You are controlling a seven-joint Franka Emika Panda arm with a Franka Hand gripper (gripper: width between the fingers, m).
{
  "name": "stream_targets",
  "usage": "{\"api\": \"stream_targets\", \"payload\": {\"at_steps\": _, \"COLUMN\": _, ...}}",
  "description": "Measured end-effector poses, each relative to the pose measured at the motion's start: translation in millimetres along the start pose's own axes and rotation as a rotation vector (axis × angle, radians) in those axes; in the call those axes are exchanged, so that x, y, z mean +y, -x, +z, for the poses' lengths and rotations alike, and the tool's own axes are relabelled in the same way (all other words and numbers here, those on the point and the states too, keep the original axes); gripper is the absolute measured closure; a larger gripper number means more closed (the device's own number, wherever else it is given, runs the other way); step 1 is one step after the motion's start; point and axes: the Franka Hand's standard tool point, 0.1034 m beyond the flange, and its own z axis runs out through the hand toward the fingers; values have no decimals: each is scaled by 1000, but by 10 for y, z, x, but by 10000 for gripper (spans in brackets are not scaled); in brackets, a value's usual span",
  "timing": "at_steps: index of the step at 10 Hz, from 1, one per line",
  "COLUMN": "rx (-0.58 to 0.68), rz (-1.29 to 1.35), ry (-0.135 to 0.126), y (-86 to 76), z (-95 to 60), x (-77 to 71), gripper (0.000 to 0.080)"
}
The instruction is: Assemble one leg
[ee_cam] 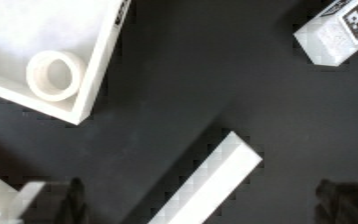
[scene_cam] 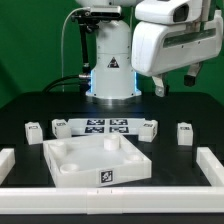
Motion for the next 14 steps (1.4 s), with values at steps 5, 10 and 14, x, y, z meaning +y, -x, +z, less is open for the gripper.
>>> {"api": "stream_targets", "payload": {"at_steps": 5, "rx": -9, "rz": 17, "ry": -5, "y": 10, "z": -4, "x": -1, "gripper": 150}}
{"api": "stream_targets", "payload": {"at_steps": 10, "rx": 73, "rz": -98, "ry": 23, "y": 172, "z": 143, "x": 64, "gripper": 150}}
{"api": "stream_targets", "payload": {"at_steps": 14, "rx": 162, "rz": -410, "ry": 140, "y": 373, "z": 345, "x": 268, "gripper": 150}}
